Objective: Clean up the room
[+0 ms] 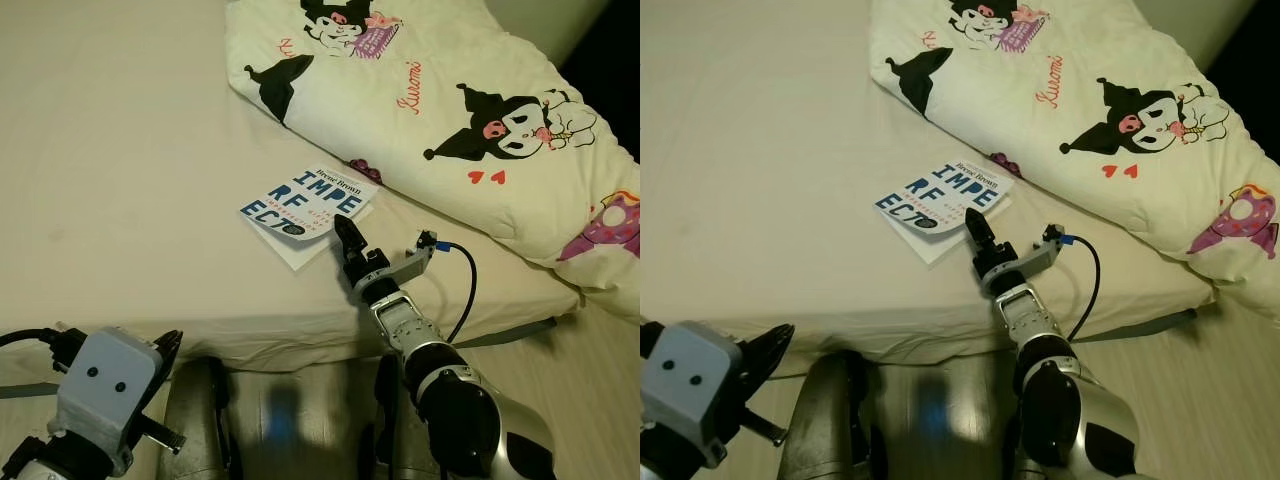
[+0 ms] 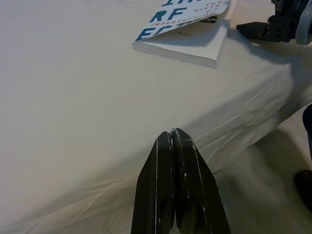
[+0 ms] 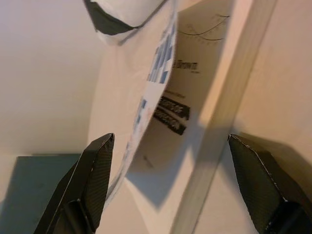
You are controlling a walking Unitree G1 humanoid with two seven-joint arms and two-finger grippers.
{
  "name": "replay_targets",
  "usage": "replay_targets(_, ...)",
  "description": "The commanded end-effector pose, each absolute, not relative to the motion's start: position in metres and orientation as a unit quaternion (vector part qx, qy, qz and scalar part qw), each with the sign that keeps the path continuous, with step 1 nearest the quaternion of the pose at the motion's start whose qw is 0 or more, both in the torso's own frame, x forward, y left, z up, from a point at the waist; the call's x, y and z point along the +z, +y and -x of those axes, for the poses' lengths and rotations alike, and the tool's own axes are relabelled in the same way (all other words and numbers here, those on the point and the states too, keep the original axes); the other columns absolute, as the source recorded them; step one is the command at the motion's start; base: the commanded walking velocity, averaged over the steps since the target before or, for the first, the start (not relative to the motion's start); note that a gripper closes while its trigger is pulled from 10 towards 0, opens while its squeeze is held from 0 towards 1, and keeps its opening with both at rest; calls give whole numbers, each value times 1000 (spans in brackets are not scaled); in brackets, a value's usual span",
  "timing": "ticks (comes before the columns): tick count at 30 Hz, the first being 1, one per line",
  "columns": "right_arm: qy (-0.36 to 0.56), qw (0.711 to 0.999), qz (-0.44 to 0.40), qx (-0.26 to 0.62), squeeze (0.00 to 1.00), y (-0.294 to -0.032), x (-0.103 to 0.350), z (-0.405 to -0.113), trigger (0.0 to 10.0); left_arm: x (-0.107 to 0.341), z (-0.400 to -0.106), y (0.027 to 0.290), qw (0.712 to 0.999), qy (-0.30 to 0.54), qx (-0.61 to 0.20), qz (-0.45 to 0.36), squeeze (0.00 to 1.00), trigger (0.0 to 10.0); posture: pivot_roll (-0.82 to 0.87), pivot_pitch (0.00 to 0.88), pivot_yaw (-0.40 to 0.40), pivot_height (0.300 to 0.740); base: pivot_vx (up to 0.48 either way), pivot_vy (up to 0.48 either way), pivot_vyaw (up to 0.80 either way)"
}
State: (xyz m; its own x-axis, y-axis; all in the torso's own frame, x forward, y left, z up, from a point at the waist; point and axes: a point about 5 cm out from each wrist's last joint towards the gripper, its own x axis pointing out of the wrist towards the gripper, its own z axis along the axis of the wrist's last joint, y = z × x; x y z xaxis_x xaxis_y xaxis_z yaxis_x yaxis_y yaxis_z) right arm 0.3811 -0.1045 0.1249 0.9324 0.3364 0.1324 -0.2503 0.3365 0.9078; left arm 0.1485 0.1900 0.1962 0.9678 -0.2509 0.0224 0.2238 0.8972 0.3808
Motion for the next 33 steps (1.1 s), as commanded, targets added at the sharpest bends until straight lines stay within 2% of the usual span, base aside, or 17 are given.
replay_targets(1, 71, 816, -548, 169, 0, -101, 117, -379, 10000, 195, -144, 191, 971, -24, -128, -201, 0, 10000, 245, 421, -34, 519, 0, 0, 0)
replay_targets(15, 79, 816, -550, 159, 0, -103, 136, -390, 10000, 204, -134, 205, 966, -10, -113, -231, 0, 10000, 310, 444, -9, 519, 0, 0, 0)
replay_targets(21, 64, 808, -561, 172, 0, -99, 148, -394, 10000, 206, -132, 206, 966, -9, -112, -235, 0, 10000, 327, 451, -1, 519, 0, 0, 0)
replay_targets(27, 36, 786, -590, 179, 0, -98, 161, -398, 10000, 208, -128, 207, 965, -3, -112, -239, 0, 10000, 337, 463, 8, 519, 0, 0, 0)
replay_targets(32, 42, 785, -591, 180, 0, -97, 159, -397, 10000, 209, -127, 207, 965, -1, -110, -239, 0, 10000, 333, 463, 7, 519, 0, 0, 0)
replay_targets(33, 45, 786, -589, 181, 0, -96, 157, -396, 9098, 209, -127, 207, 965, -1, -110, -239, 0, 10000, 333, 463, 7, 519, 0, 0, 0)
